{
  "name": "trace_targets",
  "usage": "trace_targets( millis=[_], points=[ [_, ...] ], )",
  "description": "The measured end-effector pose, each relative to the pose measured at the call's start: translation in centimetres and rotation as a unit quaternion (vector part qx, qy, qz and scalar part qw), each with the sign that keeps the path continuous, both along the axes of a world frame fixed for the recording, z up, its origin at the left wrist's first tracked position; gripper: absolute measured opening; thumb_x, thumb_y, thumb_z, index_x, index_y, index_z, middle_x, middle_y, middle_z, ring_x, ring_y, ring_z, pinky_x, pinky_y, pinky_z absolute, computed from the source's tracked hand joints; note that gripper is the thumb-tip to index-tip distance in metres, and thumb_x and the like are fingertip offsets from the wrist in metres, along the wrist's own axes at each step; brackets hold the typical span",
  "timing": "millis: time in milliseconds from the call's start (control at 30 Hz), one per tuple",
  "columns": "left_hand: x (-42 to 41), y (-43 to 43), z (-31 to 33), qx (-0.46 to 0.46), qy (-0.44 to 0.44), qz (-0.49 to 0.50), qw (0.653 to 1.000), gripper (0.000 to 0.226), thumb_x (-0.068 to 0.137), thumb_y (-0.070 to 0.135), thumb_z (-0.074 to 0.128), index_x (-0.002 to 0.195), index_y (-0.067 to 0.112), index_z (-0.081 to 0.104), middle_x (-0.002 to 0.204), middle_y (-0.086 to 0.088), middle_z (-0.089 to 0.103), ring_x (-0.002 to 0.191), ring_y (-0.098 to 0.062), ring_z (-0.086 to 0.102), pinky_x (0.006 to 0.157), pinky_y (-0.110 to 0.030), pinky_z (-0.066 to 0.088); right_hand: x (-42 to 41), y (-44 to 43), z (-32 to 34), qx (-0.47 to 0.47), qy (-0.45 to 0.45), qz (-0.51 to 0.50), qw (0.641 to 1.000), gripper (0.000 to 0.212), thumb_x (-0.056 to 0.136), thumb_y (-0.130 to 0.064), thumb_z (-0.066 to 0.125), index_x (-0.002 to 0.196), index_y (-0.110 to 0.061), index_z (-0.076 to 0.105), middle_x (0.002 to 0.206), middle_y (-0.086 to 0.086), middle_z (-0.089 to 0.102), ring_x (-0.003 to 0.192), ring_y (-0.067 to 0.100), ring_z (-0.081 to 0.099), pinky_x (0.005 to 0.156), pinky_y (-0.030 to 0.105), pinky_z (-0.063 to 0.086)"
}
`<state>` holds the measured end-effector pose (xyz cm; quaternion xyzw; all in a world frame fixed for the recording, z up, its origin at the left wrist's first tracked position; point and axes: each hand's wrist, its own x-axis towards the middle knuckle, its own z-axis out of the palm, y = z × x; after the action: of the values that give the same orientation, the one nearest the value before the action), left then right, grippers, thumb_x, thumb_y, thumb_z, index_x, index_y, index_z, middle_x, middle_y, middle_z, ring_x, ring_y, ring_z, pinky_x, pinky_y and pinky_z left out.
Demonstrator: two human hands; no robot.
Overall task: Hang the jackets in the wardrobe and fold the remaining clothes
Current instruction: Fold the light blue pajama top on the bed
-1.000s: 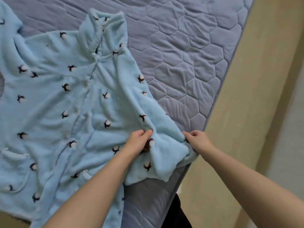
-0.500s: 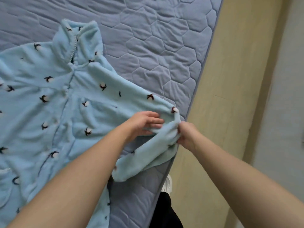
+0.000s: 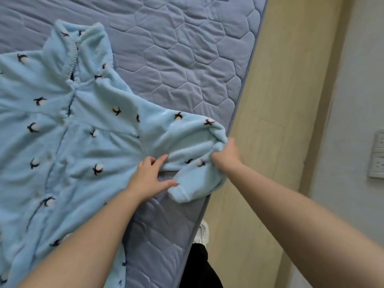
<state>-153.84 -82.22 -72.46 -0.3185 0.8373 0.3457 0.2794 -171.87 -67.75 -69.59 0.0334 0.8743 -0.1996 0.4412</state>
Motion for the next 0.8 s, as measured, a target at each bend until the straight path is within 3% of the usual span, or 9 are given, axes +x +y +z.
trace_targets(
  millis=[100,133,233,300,400,533,600,700,800],
  points=[
    [1.7,-0.3,-0.4,0.000,0.061,0.047,0.997,0.091,0.067,0.068,0.063,0.143,0.025,0.035,0.134,-0.002,0.044,0.124,-0.023,0.042,0.104,-0.041,0.038,-3.4,1.6,-0.5,0.069,0.061,-0.024,0.995,0.032,0.094,-0.020,0.046,0.121,-0.005,0.055,0.118,0.020,0.060,0.106,0.037,0.058,0.084,0.037,0.046],
    [2.2,-0.2,-0.5,-0.022,0.075,0.036,0.996,0.088,0.069,0.064,0.063,0.142,0.023,0.037,0.137,-0.001,0.044,0.125,-0.023,0.043,0.104,-0.042,0.038,-4.8,2.6,0.0,0.114,0.089,0.030,0.989,0.031,0.094,-0.023,0.048,0.117,-0.005,0.058,0.118,0.021,0.061,0.108,0.038,0.058,0.083,0.037,0.045],
    [3.9,1.1,-0.2,-0.096,0.067,-0.048,0.992,0.076,0.080,0.035,0.066,0.146,0.021,0.032,0.152,0.001,0.029,0.138,-0.020,0.030,0.110,-0.040,0.029,-7.4,5.1,2.5,0.245,0.170,0.234,0.925,0.027,0.091,-0.024,0.054,0.116,-0.014,0.054,0.117,0.015,0.060,0.108,0.034,0.058,0.077,0.035,0.039],
    [5.9,2.4,0.4,-0.130,0.053,-0.069,0.988,0.079,0.079,0.026,0.065,0.148,0.021,0.028,0.157,0.000,0.020,0.143,-0.021,0.022,0.115,-0.043,0.024,-6.4,5.2,3.1,0.235,0.174,0.255,0.922,0.039,0.090,-0.020,0.055,0.127,-0.017,0.045,0.124,0.015,0.054,0.113,0.034,0.054,0.083,0.039,0.040],
    [11.1,4.2,1.8,-0.149,-0.002,-0.011,0.989,0.083,0.073,0.023,0.071,0.147,0.019,0.033,0.155,-0.007,0.026,0.142,-0.027,0.026,0.110,-0.048,0.028,-0.6,4.5,3.1,0.162,0.206,0.259,0.929,0.054,0.086,-0.017,0.057,0.137,-0.018,0.036,0.132,0.013,0.045,0.118,0.035,0.048,0.091,0.042,0.041],
    [20.1,5.5,4.4,-0.145,-0.071,0.064,0.985,0.074,0.080,0.030,0.068,0.146,0.020,0.034,0.153,-0.006,0.029,0.140,-0.024,0.029,0.109,-0.042,0.031,10.7,3.5,4.1,0.069,0.218,0.276,0.934,0.056,0.085,-0.013,0.054,0.138,-0.017,0.036,0.136,0.009,0.041,0.123,0.031,0.043,0.094,0.042,0.039],
    [24.8,5.4,5.5,-0.148,-0.083,0.087,0.982,0.071,0.083,0.033,0.066,0.145,0.021,0.034,0.153,-0.003,0.028,0.139,-0.022,0.029,0.108,-0.040,0.031,17.1,2.9,4.3,0.021,0.161,0.279,0.946,0.052,0.087,-0.012,0.051,0.137,-0.016,0.038,0.133,0.007,0.044,0.119,0.028,0.047,0.092,0.039,0.043],
    [31.4,4.5,6.6,-0.163,-0.119,0.100,0.974,0.065,0.084,0.034,0.063,0.142,0.022,0.036,0.149,-0.002,0.032,0.135,-0.021,0.033,0.105,-0.037,0.033,26.6,2.4,3.7,-0.022,-0.032,0.219,0.975,0.043,0.091,-0.016,0.049,0.134,-0.013,0.041,0.124,0.008,0.053,0.107,0.025,0.055,0.082,0.033,0.046],
    [37.0,2.8,6.8,-0.158,-0.137,0.113,0.971,0.059,0.084,0.031,0.060,0.138,0.024,0.038,0.142,0.002,0.037,0.128,-0.018,0.038,0.101,-0.035,0.036,35.5,2.4,3.3,-0.015,-0.184,0.175,0.967,0.044,0.090,-0.020,0.052,0.132,-0.012,0.041,0.112,0.007,0.058,0.099,0.023,0.057,0.078,0.033,0.047]
  ],
)
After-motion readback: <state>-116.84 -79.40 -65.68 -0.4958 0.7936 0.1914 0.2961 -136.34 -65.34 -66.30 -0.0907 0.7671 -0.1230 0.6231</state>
